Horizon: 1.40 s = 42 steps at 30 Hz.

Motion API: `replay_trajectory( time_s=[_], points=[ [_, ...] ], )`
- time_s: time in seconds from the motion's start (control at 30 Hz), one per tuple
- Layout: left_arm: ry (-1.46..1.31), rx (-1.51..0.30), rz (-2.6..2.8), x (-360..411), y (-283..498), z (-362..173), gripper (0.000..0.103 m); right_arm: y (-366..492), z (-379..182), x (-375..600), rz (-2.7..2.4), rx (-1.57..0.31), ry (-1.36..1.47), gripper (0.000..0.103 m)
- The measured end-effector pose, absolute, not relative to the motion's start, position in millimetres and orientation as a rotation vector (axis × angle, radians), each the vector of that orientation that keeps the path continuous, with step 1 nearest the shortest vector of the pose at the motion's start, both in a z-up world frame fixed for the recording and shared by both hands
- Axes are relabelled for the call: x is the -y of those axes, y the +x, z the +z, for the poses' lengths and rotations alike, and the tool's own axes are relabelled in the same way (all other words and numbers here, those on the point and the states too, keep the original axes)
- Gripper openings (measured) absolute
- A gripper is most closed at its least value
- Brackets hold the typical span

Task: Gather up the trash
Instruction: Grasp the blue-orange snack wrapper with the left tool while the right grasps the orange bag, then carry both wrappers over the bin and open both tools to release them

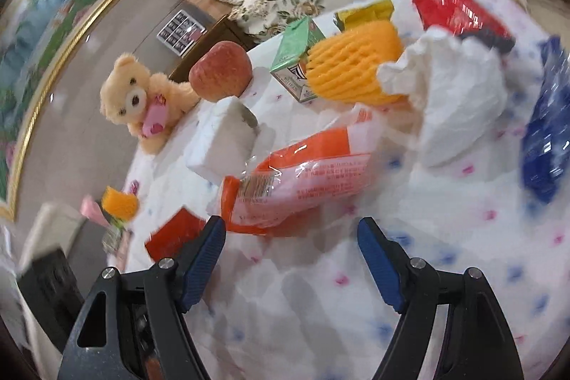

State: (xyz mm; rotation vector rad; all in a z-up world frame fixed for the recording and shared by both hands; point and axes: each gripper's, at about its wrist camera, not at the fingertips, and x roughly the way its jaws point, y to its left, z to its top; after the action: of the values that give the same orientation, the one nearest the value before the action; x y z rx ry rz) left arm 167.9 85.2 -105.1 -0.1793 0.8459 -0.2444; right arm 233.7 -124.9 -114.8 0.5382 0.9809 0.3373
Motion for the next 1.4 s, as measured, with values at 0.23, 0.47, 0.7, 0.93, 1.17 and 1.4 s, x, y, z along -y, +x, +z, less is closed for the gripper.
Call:
replay_trajectory(
  time_s=[0.23, 0.47, 0.7, 0.93, 1.17, 1.4],
  points=[
    [-0.184, -0.837, -0.235, -92, 164, -103, 0.02, 231, -111, 129, 0.367, -0.966, 0.663, 0.08],
    [-0.179, -0.829, -0.231, -92, 161, -100, 0.02, 243, -118, 122, 0.328, -0.961, 0.683, 0.08],
    [-0.177, -0.824, -0.245, -86, 157, -96, 0.02, 235, -117, 124, 0.368, -0.959, 0.608, 0.04],
    [-0.149, -0.831, -0.309, -56, 150, -90, 0.02, 180, -93, 142, 0.413, -0.928, 0.439, 0.034],
    [-0.102, -0.85, -0.407, -3, 141, -87, 0.02, 125, -81, 202, 0.309, -0.889, 0.336, 0.034],
    [-0.033, -0.861, -0.535, 70, 130, -80, 0.02, 87, -69, 263, 0.15, -0.82, 0.282, 0.034]
  ],
)
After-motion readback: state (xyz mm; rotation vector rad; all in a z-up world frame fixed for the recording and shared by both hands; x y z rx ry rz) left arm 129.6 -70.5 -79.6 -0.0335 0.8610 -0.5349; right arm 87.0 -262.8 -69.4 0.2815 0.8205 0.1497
